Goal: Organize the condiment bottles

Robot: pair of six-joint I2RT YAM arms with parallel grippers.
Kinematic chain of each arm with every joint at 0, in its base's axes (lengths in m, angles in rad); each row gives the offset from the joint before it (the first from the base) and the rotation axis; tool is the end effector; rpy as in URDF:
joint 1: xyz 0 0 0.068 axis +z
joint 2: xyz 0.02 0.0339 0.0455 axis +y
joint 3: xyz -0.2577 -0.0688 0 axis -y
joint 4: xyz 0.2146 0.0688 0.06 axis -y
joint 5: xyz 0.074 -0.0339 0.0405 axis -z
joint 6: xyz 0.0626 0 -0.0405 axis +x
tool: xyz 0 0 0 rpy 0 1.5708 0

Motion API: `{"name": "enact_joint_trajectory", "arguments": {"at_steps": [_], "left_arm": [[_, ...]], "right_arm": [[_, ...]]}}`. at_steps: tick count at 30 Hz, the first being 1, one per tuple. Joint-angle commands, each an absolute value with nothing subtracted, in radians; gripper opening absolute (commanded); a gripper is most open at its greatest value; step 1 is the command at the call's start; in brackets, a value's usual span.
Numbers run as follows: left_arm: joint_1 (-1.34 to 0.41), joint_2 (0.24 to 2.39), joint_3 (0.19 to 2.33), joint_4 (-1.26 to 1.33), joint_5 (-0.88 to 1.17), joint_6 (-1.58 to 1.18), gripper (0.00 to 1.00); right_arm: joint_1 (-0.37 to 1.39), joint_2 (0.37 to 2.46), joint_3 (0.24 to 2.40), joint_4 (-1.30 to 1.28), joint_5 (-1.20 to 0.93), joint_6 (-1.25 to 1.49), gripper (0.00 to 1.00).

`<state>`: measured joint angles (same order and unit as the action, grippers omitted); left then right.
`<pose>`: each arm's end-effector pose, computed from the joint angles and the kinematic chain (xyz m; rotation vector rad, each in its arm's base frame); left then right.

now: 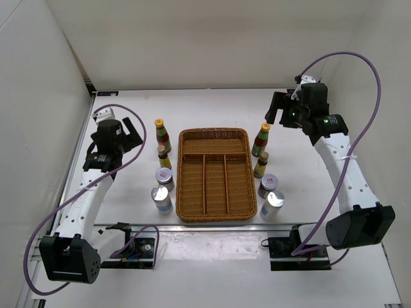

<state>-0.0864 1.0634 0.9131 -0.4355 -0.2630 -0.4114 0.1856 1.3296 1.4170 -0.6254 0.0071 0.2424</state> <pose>0.2285 -0.0035 0.2916 -0.4935 2.0761 -0.0085 0.2795 0.0520 0.3722 0.0644 2.1177 0.2481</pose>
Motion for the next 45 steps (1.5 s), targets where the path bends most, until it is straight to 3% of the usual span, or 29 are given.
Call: {"name": "enact_joint_trajectory", "arguments": {"at_steps": [1,9,16,27,34,37,38,41,45], "left_arm": [[-0.083,1.051,0.925,-0.416,-0.296,-0.425,1.00],[-0.083,1.084,0.943,-0.416,-0.276,-0.425,1.00],[-0.083,1.085,0.943,-0.416,-0.267,-0.425,1.00],[-0.083,1.104,0.943,-0.425,-0.267,-0.425,1.00],[-0.083,1.124,0.953,-0.425,-0.267,-0.425,1.00],[-0.083,1.124,0.953,-0.425,-0.267,-0.425,1.00],[-0.083,1.124,0.953,-0.425,-0.267,-0.425,1.00],[-0.083,1.134,0.953,-0.425,-0.267,-0.425,1.00],[-0.083,1.134,0.953,-0.425,-0.267,-0.416,1.00]], "right_arm": [[0.196,1.305,1.410,-0.586,-0.023,0.221,1.00],[0.196,1.318,1.439,-0.610,-0.014,0.175,1.00],[0.224,1.471,1.488,-0.693,0.001,0.184,1.00],[0.287,1.591,1.431,-0.628,0.123,0.186,0.84],[0.287,1.643,1.431,-0.571,0.173,0.175,0.67],[0.287,1.698,1.480,-0.571,0.173,0.166,0.54],[0.296,1.698,1.480,-0.571,0.173,0.166,0.43],[0.296,1.698,1.517,-0.583,0.198,0.176,0.26],[0.359,1.672,1.580,-0.603,0.340,0.176,0.14]]}}
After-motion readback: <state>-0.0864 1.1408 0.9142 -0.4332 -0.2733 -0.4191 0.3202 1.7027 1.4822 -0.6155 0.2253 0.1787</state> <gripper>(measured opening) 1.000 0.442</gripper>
